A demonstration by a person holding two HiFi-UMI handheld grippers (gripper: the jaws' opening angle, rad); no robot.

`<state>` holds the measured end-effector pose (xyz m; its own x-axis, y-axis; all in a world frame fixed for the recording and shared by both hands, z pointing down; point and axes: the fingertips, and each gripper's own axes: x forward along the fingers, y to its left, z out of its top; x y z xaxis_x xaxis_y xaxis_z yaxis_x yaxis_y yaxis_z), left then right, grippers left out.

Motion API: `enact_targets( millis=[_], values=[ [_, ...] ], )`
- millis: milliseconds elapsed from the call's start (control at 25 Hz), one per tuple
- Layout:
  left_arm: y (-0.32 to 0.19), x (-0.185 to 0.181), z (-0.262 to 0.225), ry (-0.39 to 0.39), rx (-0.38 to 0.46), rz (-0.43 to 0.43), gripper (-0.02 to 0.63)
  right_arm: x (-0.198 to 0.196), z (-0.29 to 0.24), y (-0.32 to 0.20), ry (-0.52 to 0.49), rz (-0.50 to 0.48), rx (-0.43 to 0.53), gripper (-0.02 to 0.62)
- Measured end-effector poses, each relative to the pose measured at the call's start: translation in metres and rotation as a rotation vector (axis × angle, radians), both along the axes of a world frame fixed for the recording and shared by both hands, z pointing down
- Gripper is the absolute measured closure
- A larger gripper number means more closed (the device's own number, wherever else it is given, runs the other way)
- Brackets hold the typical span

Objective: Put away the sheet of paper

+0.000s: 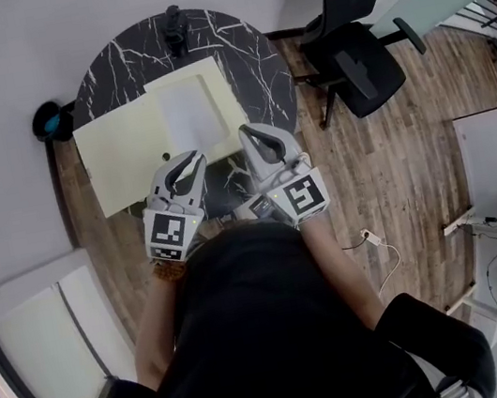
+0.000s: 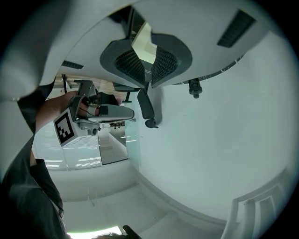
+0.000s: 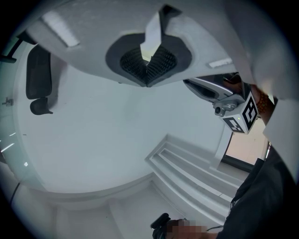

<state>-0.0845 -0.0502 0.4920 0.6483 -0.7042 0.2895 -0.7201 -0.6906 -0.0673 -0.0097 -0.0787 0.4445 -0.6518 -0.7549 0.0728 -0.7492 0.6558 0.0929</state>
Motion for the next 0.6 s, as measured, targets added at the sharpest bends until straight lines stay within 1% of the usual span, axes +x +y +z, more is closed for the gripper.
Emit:
enact_targets(
  millis=[240, 400, 600],
  values=[
    [0.002, -0.005, 0.001, -0.008, 0.009, 0.008, 0.552, -0.003, 0.0, 0.002, -0.009, 0.003, -0.009, 0.597],
    [-0.003, -0.011, 0.003, -0.028, 0.014, 0.018, 0.551, -0.006, 0.0, 0.002, -0.007, 0.001, -0.018, 0.597],
    [-0.008, -0.015, 0.006, -0.035, 0.011, 0.026, 0.551, -0.003, 0.003, 0.0, -0.006, 0.02, -0.028, 0.597]
  ],
)
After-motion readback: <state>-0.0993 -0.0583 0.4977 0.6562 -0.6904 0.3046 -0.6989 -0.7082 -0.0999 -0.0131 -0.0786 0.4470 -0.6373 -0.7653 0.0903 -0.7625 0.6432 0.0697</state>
